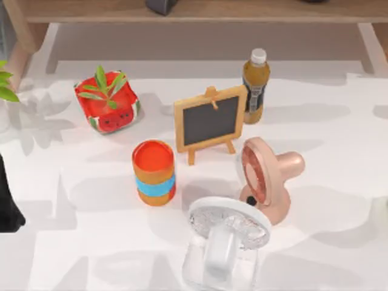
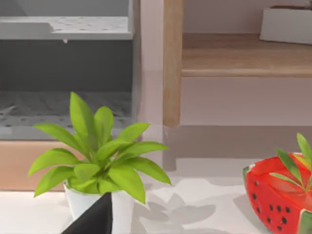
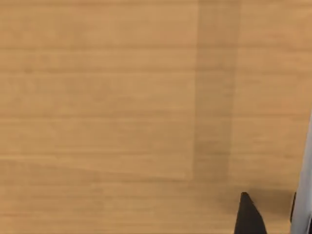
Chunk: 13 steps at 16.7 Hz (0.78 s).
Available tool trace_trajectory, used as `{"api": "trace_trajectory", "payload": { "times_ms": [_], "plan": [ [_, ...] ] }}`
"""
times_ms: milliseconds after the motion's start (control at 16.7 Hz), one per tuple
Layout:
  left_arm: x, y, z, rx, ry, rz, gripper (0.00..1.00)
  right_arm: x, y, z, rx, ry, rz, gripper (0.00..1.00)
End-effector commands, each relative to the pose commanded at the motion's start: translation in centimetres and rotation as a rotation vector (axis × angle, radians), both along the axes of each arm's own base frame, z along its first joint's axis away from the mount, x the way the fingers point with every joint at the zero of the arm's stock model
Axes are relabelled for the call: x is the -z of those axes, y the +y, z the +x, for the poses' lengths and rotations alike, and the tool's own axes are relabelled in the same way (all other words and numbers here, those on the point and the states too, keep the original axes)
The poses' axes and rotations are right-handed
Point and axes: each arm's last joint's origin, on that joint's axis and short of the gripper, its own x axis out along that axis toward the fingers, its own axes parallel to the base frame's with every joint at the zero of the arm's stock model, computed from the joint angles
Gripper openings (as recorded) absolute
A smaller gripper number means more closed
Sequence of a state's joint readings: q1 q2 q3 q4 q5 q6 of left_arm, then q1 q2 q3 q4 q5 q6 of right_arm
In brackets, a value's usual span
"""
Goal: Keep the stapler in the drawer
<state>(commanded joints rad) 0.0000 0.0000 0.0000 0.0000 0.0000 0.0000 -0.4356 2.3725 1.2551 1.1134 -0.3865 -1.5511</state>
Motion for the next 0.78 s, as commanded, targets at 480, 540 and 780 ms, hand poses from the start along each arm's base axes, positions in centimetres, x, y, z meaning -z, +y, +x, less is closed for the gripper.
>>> {"api": "trace_trajectory", "payload": {
  "times_ms": [480, 540, 780],
  "plan": [
    [0.00, 0.00, 0.00, 0.000, 0.000, 0.000, 1.00, 0.00, 0.00, 0.00, 0.000, 0.000, 0.000, 1.00],
    [0.00, 0.00, 0.00, 0.000, 0.000, 0.000, 1.00, 0.00, 0.00, 0.00, 0.000, 0.000, 0.000, 1.00],
    [0.00, 0.00, 0.00, 0.000, 0.000, 0.000, 1.00, 0.00, 0.00, 0.00, 0.000, 0.000, 0.000, 1.00]
  ]
}}
